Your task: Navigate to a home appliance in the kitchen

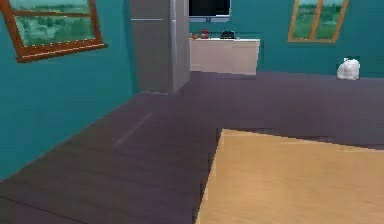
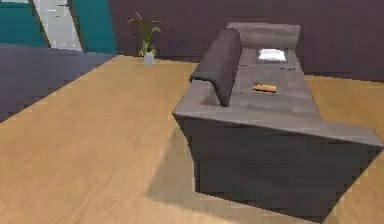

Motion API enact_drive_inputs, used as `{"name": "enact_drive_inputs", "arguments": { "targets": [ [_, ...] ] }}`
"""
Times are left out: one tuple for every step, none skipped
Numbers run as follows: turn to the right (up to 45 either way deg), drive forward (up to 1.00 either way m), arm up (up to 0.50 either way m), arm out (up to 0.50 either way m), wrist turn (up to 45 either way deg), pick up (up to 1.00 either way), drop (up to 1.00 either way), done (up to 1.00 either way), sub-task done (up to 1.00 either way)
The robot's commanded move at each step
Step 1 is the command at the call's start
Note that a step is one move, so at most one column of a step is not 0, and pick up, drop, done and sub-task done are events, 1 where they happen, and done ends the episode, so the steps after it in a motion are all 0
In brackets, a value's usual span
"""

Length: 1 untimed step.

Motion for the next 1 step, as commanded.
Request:
{"name": "enact_drive_inputs", "arguments": {
  "targets": [
    [0.0,1.0,0.0,0.0,0.0,0.0,0.0,0.0,0.0]
  ]
}}
